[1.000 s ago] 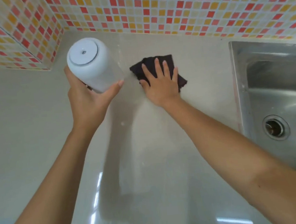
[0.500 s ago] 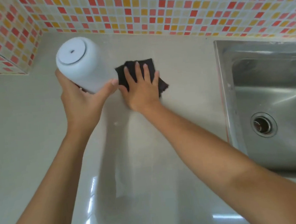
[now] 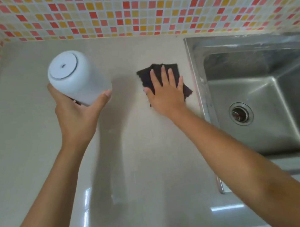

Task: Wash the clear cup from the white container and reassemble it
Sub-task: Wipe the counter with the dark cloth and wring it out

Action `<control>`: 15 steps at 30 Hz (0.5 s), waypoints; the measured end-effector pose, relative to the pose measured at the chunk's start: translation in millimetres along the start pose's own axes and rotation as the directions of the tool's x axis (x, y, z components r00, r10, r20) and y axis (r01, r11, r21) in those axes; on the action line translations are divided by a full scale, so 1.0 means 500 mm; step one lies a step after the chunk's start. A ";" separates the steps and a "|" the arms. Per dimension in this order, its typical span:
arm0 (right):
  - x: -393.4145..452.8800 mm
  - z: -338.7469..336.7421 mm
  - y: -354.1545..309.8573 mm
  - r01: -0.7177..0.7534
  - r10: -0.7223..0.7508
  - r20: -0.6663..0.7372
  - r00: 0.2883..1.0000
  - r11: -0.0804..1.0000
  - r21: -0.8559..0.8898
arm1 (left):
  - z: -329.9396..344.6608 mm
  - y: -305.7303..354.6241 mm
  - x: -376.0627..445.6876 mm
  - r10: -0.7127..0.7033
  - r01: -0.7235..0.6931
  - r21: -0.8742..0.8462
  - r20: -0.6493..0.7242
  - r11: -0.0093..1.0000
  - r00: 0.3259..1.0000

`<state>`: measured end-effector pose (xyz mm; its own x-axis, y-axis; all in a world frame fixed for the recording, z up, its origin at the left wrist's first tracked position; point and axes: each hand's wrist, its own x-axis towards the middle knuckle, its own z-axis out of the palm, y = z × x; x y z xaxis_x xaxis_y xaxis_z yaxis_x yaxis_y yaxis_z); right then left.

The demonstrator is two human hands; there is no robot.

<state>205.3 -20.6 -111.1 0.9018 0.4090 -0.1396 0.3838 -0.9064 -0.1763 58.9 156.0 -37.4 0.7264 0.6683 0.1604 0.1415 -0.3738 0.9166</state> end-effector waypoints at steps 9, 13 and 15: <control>-0.374 0.044 0.006 0.095 -0.098 -0.065 0.993 0.994 -0.049 | -0.020 0.003 -0.006 -0.045 0.045 -0.036 0.004 0.998 0.999; -0.479 0.057 -0.036 0.307 -0.304 0.056 0.951 0.949 -0.066 | -0.002 0.021 0.006 -0.046 0.045 -0.049 -0.019 0.998 0.999; -0.363 0.058 -0.054 0.305 -0.305 0.008 0.952 0.950 -0.069 | 0.003 0.027 -0.002 -0.045 0.044 -0.057 -0.026 0.997 0.999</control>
<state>25.3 -67.2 -109.3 0.7401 0.6668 -0.0873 0.6530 -0.7437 -0.1433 61.1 149.1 -25.6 0.7012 0.7014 0.1282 0.1347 -0.3069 0.9422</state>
